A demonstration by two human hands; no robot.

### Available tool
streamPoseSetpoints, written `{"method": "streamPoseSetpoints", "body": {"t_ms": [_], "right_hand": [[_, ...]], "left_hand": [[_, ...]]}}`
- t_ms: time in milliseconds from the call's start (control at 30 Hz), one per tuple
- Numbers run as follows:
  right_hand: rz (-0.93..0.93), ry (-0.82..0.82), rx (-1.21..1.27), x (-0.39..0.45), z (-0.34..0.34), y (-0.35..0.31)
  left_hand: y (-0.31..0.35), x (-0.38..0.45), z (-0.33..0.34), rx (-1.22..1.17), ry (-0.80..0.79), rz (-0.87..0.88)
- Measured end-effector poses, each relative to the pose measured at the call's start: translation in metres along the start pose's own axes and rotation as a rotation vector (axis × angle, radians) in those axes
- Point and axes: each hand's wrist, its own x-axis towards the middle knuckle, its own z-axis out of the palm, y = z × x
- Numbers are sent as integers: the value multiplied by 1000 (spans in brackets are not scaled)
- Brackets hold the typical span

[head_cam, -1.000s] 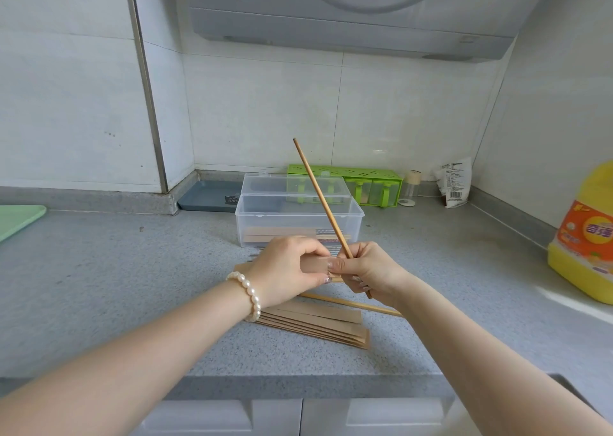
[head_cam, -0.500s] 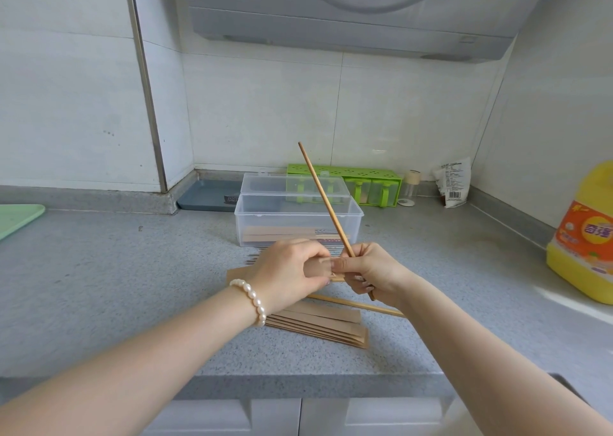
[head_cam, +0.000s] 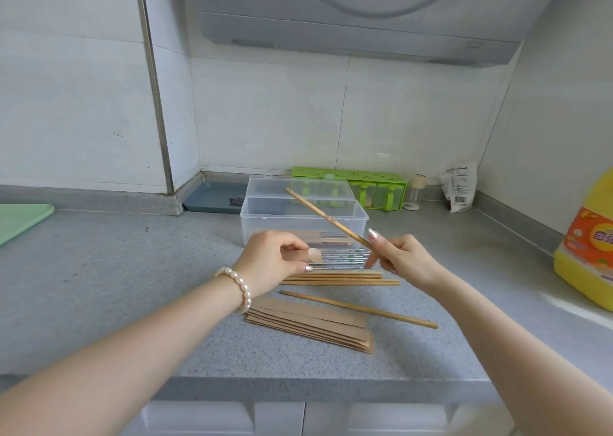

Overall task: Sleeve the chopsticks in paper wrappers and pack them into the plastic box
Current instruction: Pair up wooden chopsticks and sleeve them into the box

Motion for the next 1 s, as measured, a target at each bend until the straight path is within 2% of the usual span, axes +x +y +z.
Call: {"method": "streamPoseSetpoints", "body": {"t_ms": [100,233,533,1000], "right_hand": [[-4,174,-225,-4,-16,8],[6,251,-394,-6,-33,20],[45,218,-551,-1,-37,31],[-50,201,-642,4,-29,28]], "left_hand": [[-5,2,-6,0,33,-25],[-8,3,-10,11,50,-32],[-6,4,-9,31,21,-16],[-3,6,-5,48,-93,-23]]}}
